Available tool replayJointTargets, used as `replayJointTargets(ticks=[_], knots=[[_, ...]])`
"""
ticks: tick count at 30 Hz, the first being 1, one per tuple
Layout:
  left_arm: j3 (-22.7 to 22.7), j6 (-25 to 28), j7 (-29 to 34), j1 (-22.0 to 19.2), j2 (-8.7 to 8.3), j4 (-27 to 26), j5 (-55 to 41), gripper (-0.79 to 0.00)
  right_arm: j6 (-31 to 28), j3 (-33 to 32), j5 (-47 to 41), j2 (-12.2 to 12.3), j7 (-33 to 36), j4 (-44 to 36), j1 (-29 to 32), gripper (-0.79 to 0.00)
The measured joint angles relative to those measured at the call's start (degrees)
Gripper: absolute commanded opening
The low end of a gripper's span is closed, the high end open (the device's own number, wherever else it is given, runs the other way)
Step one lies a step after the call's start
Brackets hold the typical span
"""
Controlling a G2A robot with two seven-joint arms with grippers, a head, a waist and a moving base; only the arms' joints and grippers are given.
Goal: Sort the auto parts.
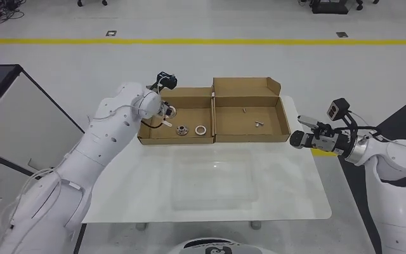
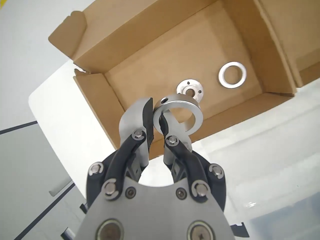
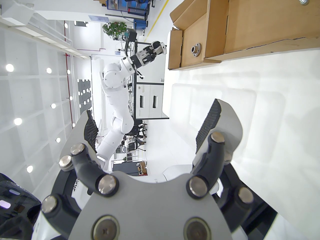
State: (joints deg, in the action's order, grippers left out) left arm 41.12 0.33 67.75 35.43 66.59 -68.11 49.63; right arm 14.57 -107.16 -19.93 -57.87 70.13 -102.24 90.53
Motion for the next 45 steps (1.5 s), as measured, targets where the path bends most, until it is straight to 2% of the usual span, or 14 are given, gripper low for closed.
replayJointTargets(ticks=[6,14,33,45], knots=[[-2.90,0.17,0.55,-1.25,1.77,6.79,0.84,-0.785,0.00,0.00,0.00,0.00,0.00,0.00,0.00,0.000],[-4.41,1.24,-1.25,-1.86,3.42,14.29,1.25,-0.785,0.00,0.00,0.00,0.00,0.00,0.00,0.00,0.000],[-8.84,4.04,-3.50,-4.80,8.78,26.45,2.46,-0.785,0.00,0.00,0.00,0.00,0.00,0.00,0.00,0.000],[-10.06,6.39,-3.82,-5.86,11.88,33.41,1.34,-0.785,0.00,0.00,0.00,0.00,0.00,0.00,0.00,0.000]])
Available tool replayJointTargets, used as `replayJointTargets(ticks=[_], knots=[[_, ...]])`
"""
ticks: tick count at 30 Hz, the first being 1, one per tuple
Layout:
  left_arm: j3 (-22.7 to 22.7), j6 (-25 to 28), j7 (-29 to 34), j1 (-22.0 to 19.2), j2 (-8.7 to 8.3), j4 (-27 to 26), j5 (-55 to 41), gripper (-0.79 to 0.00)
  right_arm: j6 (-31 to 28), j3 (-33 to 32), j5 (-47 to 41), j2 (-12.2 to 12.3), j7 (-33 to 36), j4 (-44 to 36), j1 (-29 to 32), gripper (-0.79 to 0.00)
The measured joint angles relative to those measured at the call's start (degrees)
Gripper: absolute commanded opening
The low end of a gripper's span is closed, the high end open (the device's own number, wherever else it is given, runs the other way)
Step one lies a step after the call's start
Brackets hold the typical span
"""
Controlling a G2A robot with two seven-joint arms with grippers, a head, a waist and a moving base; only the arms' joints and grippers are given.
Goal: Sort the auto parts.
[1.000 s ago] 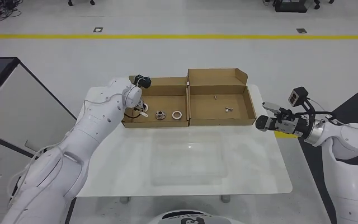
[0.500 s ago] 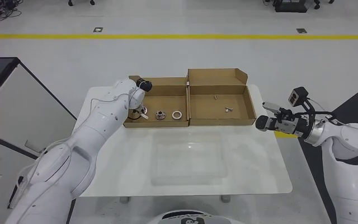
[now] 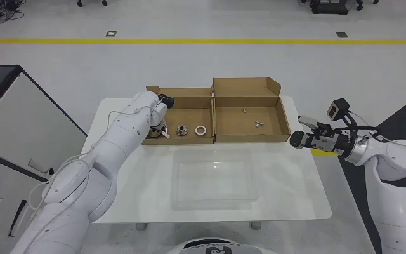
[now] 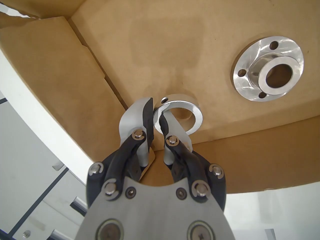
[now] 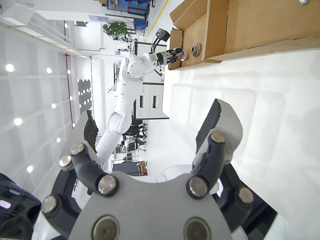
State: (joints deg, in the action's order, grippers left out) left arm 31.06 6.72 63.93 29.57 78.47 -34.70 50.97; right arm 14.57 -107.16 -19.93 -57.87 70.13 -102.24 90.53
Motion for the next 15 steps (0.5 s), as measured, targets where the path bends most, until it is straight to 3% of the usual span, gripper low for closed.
replayJointTargets(ticks=[9,11,14,15], knots=[[-0.28,1.50,-1.15,-0.73,1.94,4.66,-0.81,-0.785,0.00,0.00,0.00,0.00,0.00,0.00,0.00,0.000],[-0.31,1.80,-1.46,-0.87,2.29,5.47,-0.87,-0.705,0.00,0.00,0.00,0.00,0.00,0.00,0.00,0.000],[-0.35,2.19,-1.90,-1.16,2.83,6.74,-0.91,-0.477,0.00,0.00,0.00,0.00,0.00,0.00,0.00,0.000],[-0.35,2.26,-2.05,-1.28,3.04,7.20,-0.93,-0.440,0.00,0.00,0.00,0.00,0.00,0.00,0.00,0.000]])
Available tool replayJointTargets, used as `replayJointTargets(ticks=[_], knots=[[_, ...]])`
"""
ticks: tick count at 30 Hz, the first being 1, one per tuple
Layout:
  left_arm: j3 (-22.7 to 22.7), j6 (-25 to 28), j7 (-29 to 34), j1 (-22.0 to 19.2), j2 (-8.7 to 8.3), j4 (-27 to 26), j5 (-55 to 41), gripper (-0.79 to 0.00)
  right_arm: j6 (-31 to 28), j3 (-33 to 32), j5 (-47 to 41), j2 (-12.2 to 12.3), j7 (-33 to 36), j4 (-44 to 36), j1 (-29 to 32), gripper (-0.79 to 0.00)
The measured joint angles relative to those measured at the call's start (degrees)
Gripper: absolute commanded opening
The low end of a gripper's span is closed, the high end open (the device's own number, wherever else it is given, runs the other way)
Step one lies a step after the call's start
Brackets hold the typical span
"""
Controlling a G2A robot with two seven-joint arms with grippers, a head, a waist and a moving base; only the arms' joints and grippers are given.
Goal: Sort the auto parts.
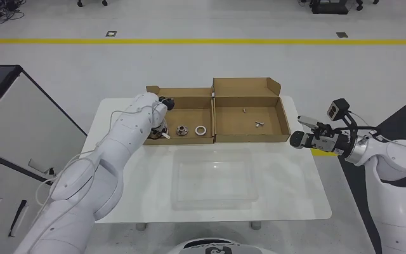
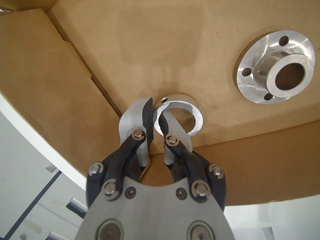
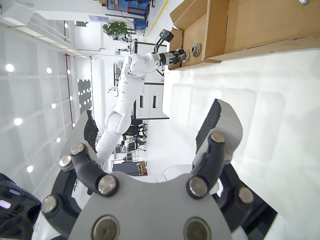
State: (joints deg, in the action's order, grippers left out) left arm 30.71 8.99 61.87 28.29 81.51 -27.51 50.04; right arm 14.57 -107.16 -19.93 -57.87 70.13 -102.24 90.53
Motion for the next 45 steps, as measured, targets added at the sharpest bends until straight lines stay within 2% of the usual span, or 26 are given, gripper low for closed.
replayJointTargets(ticks=[1,2,4,5,7,8,17,26,29,35,38,42,45], knots=[[0.00,0.02,-0.14,-0.09,0.15,0.32,-0.01,-0.403,0.00,0.00,0.00,0.00,0.00,0.00,0.00,0.000],[0.03,0.06,-0.31,-0.16,0.30,0.62,-0.06,-0.308,0.00,0.00,0.00,0.00,0.00,0.00,0.00,0.000],[0.13,0.18,-0.73,-0.37,0.61,1.28,-0.18,-0.200,0.00,0.00,0.00,0.00,0.00,0.00,0.00,0.000],[0.22,0.26,-0.93,-0.52,0.77,1.58,-0.28,-0.179,0.00,0.00,0.00,0.00,0.00,0.00,0.00,0.000],[0.42,0.37,-1.20,-0.75,0.98,1.93,-0.52,-0.046,0.00,0.00,0.00,0.00,0.00,0.00,0.00,0.000],[0.51,0.42,-1.33,-0.85,1.06,2.08,-0.61,-0.012,0.00,0.00,0.00,0.00,0.00,0.00,0.00,0.000],[2.08,0.76,-2.36,-2.13,1.15,1.17,-1.37,0.000,0.00,0.00,0.00,0.00,0.00,0.00,0.00,0.000],[5.52,0.55,-1.55,-1.60,-0.77,-7.01,-2.33,0.000,0.00,0.00,0.00,0.00,0.00,0.00,0.00,0.000],[8.06,0.70,-1.03,-0.37,-2.06,-12.85,-4.05,0.000,0.00,0.00,0.00,0.00,0.00,0.00,0.00,0.000],[16.53,1.68,0.34,5.99,-6.16,-30.95,-7.96,0.000,0.00,0.00,0.00,0.00,0.00,0.00,0.00,0.000],[22.58,2.31,1.57,11.94,-8.66,-43.74,-9.70,0.000,0.00,0.00,0.00,0.00,0.00,0.00,0.00,0.000],[29.57,4.81,2.04,19.65,-10.99,-57.65,-12.38,0.000,0.00,0.00,0.00,0.00,0.00,0.00,0.00,0.000],[34.02,7.49,1.41,24.81,-12.20,-66.20,-15.12,0.000,0.00,0.00,0.00,0.00,0.00,0.00,0.00,0.000]])
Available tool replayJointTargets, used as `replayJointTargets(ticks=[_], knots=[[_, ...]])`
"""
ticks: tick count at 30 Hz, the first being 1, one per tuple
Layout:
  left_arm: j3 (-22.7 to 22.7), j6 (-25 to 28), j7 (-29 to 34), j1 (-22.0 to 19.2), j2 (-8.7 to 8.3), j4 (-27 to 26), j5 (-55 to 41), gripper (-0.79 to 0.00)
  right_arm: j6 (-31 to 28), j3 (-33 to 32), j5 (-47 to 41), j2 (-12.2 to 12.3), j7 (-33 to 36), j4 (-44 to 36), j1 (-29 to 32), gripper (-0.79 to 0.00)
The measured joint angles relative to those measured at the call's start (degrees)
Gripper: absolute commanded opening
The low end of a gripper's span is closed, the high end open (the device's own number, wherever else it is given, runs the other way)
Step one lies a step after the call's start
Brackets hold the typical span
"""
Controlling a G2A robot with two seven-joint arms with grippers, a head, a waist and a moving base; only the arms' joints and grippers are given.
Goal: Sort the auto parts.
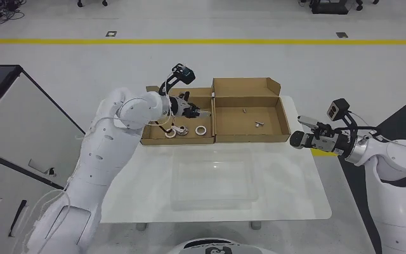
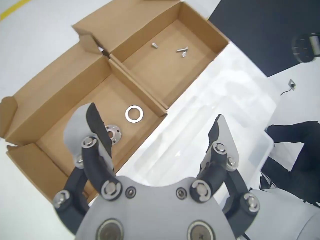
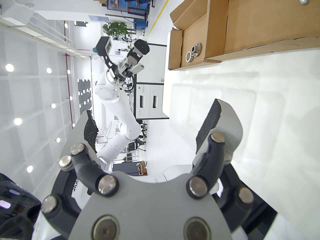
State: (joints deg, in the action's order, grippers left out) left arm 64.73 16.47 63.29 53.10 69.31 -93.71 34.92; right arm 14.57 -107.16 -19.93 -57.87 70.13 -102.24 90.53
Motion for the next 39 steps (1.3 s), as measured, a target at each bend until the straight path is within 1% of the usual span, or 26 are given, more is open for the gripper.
replayJointTargets(ticks=[5,8,11,17,19,22,39], knots=[[6.26,4.48,-1.91,7.25,-1.53,-10.44,-3.47,0.000,0.00,0.00,0.00,0.00,0.00,0.00,0.00,0.000],[9.73,7.17,-2.99,11.31,-2.31,-15.39,-5.43,0.000,0.00,0.00,0.00,0.00,0.00,0.00,0.00,0.000],[13.06,10.07,-4.22,15.18,-2.99,-19.12,-8.29,0.000,0.00,0.00,0.00,0.00,0.00,0.00,0.00,0.000],[19.40,15.47,-5.38,21.70,-4.25,-23.57,-13.40,0.000,0.00,0.00,0.00,0.00,0.00,0.00,0.00,0.000],[20.67,16.99,-5.39,23.21,-4.56,-24.50,-14.83,0.000,0.00,0.00,0.00,0.00,0.00,0.00,0.00,0.000],[21.48,18.49,-5.09,24.29,-4.85,-24.91,-16.20,0.000,0.00,0.00,0.00,0.00,0.00,0.00,0.00,0.000],[21.43,18.41,-5.09,24.22,-4.84,-24.87,-16.13,0.000,0.00,0.00,0.00,0.00,0.00,0.00,0.00,-0.001]])
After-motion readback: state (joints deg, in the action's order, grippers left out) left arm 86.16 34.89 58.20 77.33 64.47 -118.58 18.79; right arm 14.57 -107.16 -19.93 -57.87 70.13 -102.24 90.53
